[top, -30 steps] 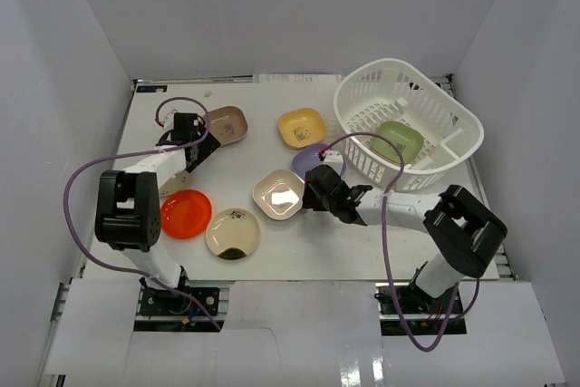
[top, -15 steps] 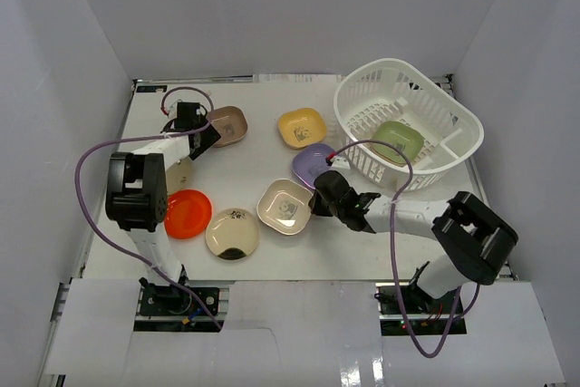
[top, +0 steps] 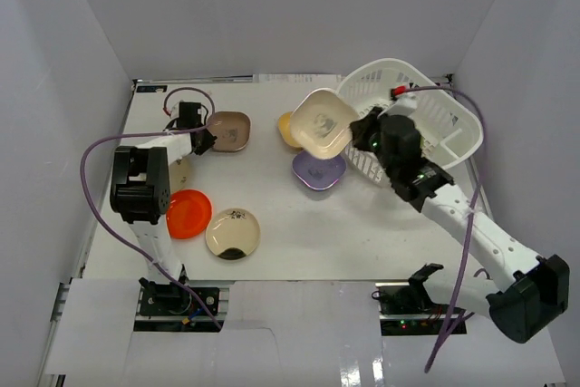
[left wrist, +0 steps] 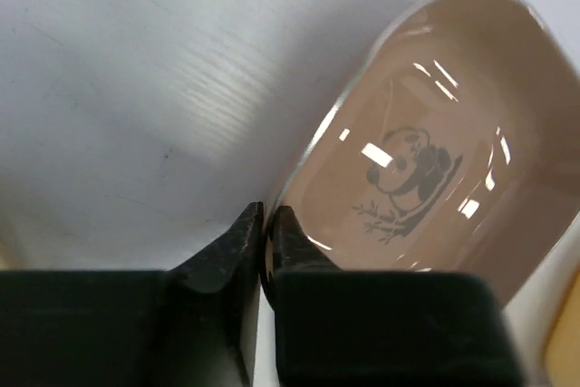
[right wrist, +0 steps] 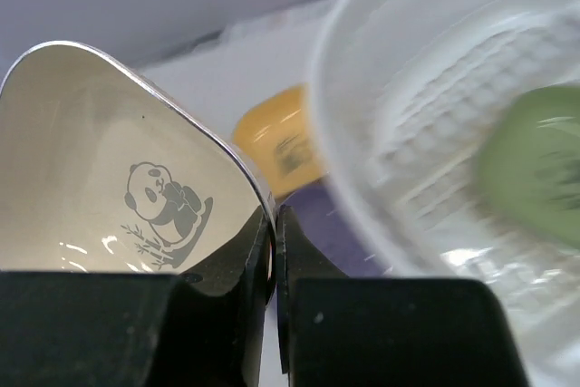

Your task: Place the plates into the plastic bin on the countertop

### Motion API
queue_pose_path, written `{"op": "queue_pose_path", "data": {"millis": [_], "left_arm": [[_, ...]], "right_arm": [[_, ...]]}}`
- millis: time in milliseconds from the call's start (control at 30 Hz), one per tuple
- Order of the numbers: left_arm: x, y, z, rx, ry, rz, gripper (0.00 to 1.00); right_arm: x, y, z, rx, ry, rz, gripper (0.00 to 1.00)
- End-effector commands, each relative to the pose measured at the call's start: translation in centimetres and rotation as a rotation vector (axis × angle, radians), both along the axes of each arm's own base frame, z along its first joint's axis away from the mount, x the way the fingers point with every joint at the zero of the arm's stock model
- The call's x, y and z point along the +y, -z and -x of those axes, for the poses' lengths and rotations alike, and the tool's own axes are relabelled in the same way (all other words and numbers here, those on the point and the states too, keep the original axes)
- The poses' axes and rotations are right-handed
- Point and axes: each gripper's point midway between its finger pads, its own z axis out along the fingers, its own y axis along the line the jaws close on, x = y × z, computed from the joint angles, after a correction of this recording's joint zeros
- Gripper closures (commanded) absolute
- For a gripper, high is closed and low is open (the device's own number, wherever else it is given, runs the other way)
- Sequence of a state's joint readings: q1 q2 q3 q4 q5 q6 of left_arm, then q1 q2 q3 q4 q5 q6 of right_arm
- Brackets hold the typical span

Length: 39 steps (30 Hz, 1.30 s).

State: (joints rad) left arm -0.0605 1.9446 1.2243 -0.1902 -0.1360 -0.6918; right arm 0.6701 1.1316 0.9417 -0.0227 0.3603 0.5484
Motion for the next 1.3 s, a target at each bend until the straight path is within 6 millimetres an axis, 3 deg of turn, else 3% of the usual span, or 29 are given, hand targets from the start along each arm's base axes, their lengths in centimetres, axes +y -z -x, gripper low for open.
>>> {"op": "queue_pose_path", "data": {"millis": [0,33,67,100,167,267,367,433,500,533,567,600,633,767,867,900,933,967,1033,1067,1200,1267], "left_arm": [[0.4,-1.9,-1.1,-0.05,0.003,-0.006,0.95],[0.4,-2.0,-1.1,-0.051,0.003,-0.005,1.0],[0.4,-2.4,-0.9,-0.054,0.004,-0.004,1.0],[0.4,-2.7,-0.8,-0.06,0.006,-0.003,1.0],[0.4,-4.4,-0.6,-0.094,0.006,0.003,1.0],[0.1,-8.4,-0.1,-0.183,0.011,0.021,1.0],[-0.5,-12.8,0.5,-0.295,0.036,0.048,1.0],[-1.6,-17.1,1.6,-0.396,0.082,0.082,1.0],[-3.7,-20.7,2.8,-0.474,0.164,0.088,1.0],[-4.5,-21.4,3.2,-0.484,0.194,0.082,1.0],[-6.8,-22.1,4.0,-0.495,0.254,0.085,1.0],[-8.0,-23.3,4.6,-0.519,0.291,0.072,1.0],[-10.6,-23.3,5.6,-0.512,0.354,0.083,1.0],[-16.8,-23.6,8.2,-0.51,0.503,0.131,1.0],[-20.9,-24.0,9.7,-0.508,0.591,0.166,1.0],[-21.9,-24.1,10.0,-0.509,0.615,0.171,1.0],[-22.9,-24.3,10.4,-0.511,0.639,0.177,1.0],[-24.6,-24.6,10.9,-0.514,0.675,0.182,1.0],[-26.6,-25.0,11.6,-0.523,0.717,0.181,1.0],[-27.2,-25.2,11.4,-0.53,0.72,0.163,1.0],[-29.8,-25.2,12.1,-0.528,0.764,0.151,1.0],[-31.4,-25.3,12.9,-0.528,0.798,0.155,1.0]], "right_arm": [[-11.3,-1.3,-3.5,-0.013,0.298,0.134,0.92],[-13.1,-1.1,-3.9,-0.007,0.34,0.15,0.92],[-14.7,-0.5,-4.4,0.014,0.369,0.175,0.92],[-17.7,0.2,-5.0,0.045,0.429,0.176,0.92],[-20.8,2.4,-5.9,0.113,0.476,0.176,0.92],[-22.9,5.4,-6.9,0.199,0.503,0.187,0.92],[-23.1,8.0,-8.0,0.271,0.49,0.209,0.92],[-23.2,8.6,-8.4,0.293,0.485,0.224,0.92],[-23.4,9.8,-8.7,0.322,0.494,0.244,0.9],[-23.5,10.0,-8.8,0.326,0.496,0.25,0.86],[-23.6,10.4,-8.9,0.336,0.496,0.255,0.81],[-24.8,10.5,-8.8,0.344,0.526,0.253,0.69],[-24.9,10.5,-8.8,0.344,0.526,0.252,0.62],[-23.0,8.2,-8.5,0.283,0.437,0.189,0.25],[-20.4,4.9,-7.5,0.194,0.314,0.109,0.21],[-17.9,3.8,-6.8,0.161,0.183,0.048,0.16],[-16.7,2.7,-6.1,0.128,0.126,0.015,0.14],[-14.8,0.5,-4.7,0.059,0.034,-0.03,0.09],[-13.8,-1.2,-3.4,0.005,-0.017,-0.048,0.04],[-12.1,-3.0,-2.0,-0.048,-0.078,-0.055,0.02],[-9.8,-6.0,0.2,-0.116,-0.179,-0.1,0.07],[-7.7,-5.9,0.7,-0.093,-0.252,-0.097,0.06]]}}
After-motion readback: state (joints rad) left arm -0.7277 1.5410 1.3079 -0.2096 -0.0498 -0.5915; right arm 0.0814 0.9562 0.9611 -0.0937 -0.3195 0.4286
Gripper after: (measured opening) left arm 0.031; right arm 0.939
